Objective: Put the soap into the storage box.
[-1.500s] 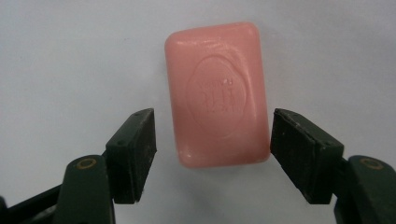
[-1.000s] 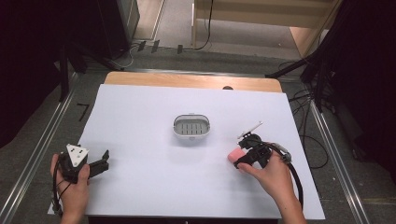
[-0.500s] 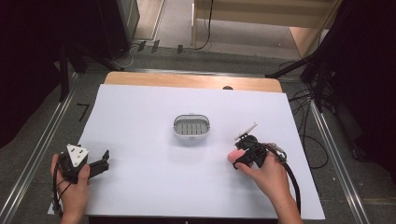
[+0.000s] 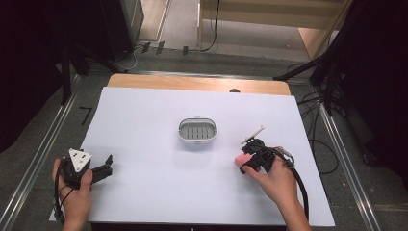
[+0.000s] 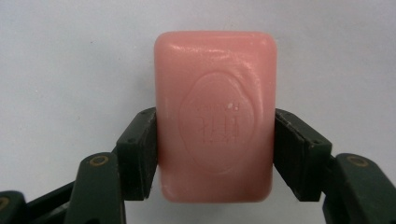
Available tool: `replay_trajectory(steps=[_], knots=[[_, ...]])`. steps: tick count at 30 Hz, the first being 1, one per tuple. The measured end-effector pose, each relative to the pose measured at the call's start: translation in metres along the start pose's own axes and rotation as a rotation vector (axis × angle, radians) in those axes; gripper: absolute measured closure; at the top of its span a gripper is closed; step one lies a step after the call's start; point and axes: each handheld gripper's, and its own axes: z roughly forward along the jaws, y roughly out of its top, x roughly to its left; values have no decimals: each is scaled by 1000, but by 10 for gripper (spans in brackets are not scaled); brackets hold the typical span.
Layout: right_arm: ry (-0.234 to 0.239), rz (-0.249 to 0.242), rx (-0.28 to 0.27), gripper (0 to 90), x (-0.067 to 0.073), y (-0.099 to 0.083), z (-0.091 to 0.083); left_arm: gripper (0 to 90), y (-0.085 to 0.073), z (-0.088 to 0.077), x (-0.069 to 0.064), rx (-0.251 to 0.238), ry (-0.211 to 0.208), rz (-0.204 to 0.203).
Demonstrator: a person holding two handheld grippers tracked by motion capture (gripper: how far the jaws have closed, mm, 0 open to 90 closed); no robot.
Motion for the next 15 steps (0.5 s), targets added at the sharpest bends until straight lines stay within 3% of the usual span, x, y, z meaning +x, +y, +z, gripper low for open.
replay_trajectory(steps=[3, 4, 6, 10, 15], knots=[[-1, -14, -4, 386, -1, 0, 0, 86, 0, 0, 0, 0, 0, 0], [-28, -47, -15, 387, -1, -1, 0, 86, 0, 0, 0, 0, 0, -1], [-48, -62, -32, 387, -2, -2, -1, 86, 0, 0, 0, 0, 0, -1], [-30, -74, -56, 387, -4, -2, -4, 86, 0, 0, 0, 0, 1, -2], [-30, -139, -81, 388, -3, -1, -9, 86, 0, 0, 0, 2, 1, 0]])
